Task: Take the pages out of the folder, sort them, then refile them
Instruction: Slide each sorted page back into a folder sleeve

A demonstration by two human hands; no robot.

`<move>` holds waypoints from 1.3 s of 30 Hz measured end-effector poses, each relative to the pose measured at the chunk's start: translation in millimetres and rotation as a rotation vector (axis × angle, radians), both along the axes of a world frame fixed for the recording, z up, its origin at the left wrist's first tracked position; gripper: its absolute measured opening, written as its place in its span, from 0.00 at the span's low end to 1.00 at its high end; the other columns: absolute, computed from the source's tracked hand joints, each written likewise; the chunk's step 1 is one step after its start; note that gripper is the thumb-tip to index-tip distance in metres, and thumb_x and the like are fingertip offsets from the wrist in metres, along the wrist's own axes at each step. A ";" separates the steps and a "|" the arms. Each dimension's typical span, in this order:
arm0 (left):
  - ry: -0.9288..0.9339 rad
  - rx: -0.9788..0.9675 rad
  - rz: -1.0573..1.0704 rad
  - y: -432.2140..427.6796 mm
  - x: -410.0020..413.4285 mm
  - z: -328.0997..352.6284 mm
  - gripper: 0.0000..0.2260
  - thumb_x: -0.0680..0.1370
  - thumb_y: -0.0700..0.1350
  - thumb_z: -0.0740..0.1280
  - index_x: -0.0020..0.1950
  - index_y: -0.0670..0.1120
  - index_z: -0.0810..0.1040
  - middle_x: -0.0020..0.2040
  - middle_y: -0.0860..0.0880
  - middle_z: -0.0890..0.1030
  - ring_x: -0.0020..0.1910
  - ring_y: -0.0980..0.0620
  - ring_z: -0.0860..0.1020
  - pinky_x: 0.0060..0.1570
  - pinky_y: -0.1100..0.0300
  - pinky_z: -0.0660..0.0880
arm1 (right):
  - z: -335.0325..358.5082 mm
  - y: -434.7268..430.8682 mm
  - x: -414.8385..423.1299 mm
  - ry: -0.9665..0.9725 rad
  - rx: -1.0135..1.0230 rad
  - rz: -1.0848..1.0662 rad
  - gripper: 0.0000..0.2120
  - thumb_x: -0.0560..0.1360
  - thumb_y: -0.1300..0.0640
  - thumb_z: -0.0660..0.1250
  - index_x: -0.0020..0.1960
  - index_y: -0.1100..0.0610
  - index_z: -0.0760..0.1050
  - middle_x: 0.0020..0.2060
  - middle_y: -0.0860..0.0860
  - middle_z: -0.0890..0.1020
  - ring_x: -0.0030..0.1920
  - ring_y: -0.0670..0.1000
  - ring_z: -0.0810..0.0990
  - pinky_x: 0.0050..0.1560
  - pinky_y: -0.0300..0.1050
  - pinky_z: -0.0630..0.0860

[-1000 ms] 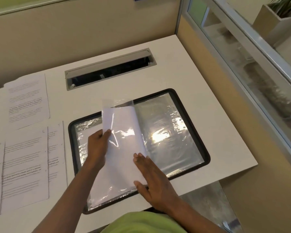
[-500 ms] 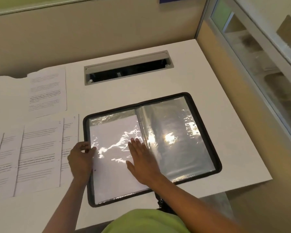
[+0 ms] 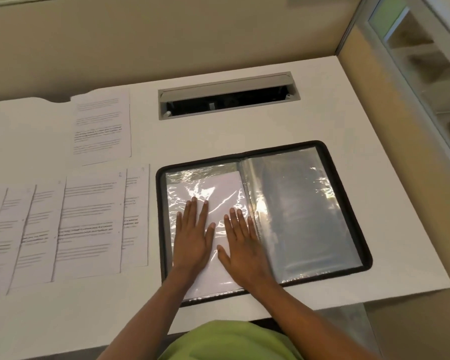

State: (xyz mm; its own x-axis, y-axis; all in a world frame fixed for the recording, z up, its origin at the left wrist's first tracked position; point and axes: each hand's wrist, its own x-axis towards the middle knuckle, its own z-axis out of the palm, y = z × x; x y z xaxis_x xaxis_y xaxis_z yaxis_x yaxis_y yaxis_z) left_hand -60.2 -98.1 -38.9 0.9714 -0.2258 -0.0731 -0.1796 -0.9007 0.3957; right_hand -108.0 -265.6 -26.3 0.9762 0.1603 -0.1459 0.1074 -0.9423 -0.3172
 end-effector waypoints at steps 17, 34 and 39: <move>-0.075 -0.164 0.210 262.4 76.6 12.8 0.29 0.87 0.54 0.54 0.86 0.51 0.48 0.87 0.51 0.45 0.85 0.52 0.44 0.83 0.43 0.46 | 9.7 230.4 136.1 -0.136 0.231 -0.183 0.33 0.85 0.43 0.55 0.84 0.54 0.48 0.83 0.49 0.49 0.83 0.48 0.45 0.82 0.49 0.44; 0.001 -0.130 0.111 366.5 301.2 -3.8 0.28 0.88 0.54 0.56 0.86 0.48 0.53 0.86 0.48 0.49 0.85 0.48 0.46 0.81 0.51 0.38 | 23.5 340.9 367.9 -0.039 0.134 -0.416 0.33 0.83 0.48 0.61 0.82 0.60 0.54 0.78 0.57 0.64 0.76 0.58 0.64 0.74 0.52 0.64; 0.004 -0.104 0.111 369.8 299.9 -14.8 0.29 0.87 0.54 0.55 0.86 0.45 0.54 0.86 0.45 0.50 0.85 0.47 0.46 0.82 0.52 0.38 | 16.2 350.8 386.3 -0.024 -0.111 -0.390 0.30 0.82 0.47 0.59 0.78 0.61 0.59 0.72 0.58 0.70 0.68 0.59 0.69 0.67 0.53 0.70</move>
